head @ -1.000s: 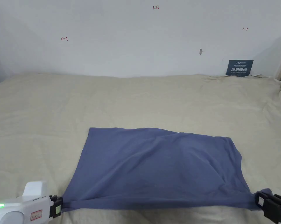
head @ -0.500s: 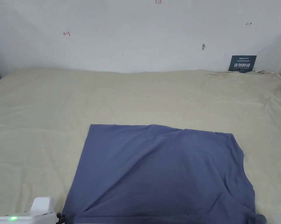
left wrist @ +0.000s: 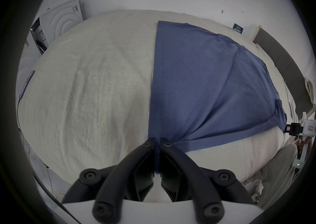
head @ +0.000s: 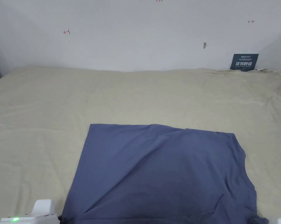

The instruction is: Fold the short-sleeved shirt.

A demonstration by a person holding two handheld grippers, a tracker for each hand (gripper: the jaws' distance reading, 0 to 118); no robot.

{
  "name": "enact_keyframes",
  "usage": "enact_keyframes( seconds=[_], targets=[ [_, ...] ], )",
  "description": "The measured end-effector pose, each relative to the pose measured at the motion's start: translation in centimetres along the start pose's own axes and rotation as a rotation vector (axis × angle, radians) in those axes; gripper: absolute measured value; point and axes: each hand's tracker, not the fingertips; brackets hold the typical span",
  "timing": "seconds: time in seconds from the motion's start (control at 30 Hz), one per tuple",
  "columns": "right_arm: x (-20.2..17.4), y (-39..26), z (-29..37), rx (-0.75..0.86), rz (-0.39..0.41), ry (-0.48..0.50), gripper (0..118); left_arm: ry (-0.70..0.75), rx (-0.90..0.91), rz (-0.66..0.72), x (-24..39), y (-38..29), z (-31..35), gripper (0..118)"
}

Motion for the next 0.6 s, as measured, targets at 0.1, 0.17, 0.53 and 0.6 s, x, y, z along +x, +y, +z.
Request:
enact_keyframes(
  seconds=[0.1,0.17,0.53,0.6],
  targets=[
    [-0.3,0.1,0.8,0.008,0.004,-0.008,76,-0.007,-0.007,0.040,0.0,0.4,0.4,73],
    [-0.5,0.4,1.7,0.046,0.007,-0.011,96,0.026,-0.011,0.075,0.2,0.8,0.6,113],
    [-4.8,5.7,12.2,0.463,0.095,0.052,102,0.007,0.268,0.068,2.7,5.7,7.4,118],
    [-6.9,6.4,14.4,0.533,0.107,0.054,106,-0.009,0.328,0.056,3.4,6.9,8.6,118]
  ],
)
